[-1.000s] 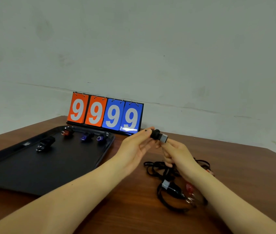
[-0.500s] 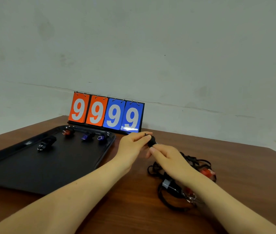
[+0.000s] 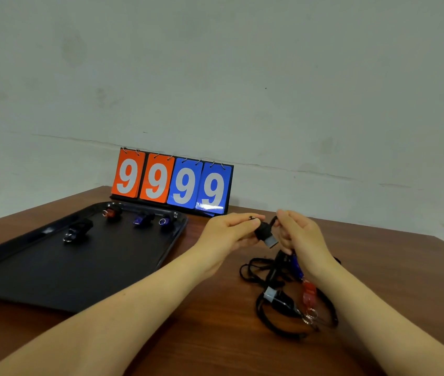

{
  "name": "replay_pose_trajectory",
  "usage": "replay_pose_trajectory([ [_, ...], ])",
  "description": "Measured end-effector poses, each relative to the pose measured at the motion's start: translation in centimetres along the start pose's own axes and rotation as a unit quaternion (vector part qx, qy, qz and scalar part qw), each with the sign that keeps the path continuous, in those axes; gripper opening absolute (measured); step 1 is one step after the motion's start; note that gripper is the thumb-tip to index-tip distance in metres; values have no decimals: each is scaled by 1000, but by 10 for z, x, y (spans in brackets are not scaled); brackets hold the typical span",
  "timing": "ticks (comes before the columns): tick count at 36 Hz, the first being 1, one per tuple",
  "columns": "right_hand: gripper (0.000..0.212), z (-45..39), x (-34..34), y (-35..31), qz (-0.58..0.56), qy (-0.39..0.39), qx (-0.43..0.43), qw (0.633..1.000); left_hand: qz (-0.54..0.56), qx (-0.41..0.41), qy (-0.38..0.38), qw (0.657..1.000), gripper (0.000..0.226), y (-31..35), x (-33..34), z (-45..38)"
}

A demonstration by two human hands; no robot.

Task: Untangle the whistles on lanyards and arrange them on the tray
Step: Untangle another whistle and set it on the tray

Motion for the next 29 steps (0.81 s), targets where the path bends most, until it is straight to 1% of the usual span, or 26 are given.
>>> replay_pose_trajectory([
  [5, 33, 0, 6, 4, 33, -27, 10, 999, 119, -9, -42, 992, 21, 0, 6, 4],
  [10, 29, 2, 12, 9, 42, -40, 39, 998, 206, -9, -32, 978, 18, -2, 6, 3],
  [12, 31, 2, 15, 10, 107, -47, 28, 993, 228, -4, -12, 974, 18, -2, 4, 2],
  [14, 32, 3, 17, 11, 195, -56, 1, 979, 239, 4, 6, 971, 19, -3, 1, 1],
  [19, 31, 6, 25, 10, 330, -81, -64, 938, 231, 21, 61, 971, 26, -4, -8, -1],
  [23, 31, 10, 35, 10, 379, -124, -82, 913, 173, 18, 102, 979, 25, -5, -13, -1],
  [26, 28, 13, 38, 8, 370, -144, -85, 914, 151, 25, 133, 979, 23, -6, -18, -1],
  [29, 27, 14, 38, 1, 343, -137, -96, 924, 138, 25, 156, 978, 22, -7, -24, -2],
])
Point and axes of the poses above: each hand's wrist, its own z-axis away from the middle knuckle, its own x-axis out of the palm, y = z × x, the point moved 4 cm from there along -z, towards the middle knuckle, and after that the axes turned 8 degrees about -y, right-handed, at the moved point
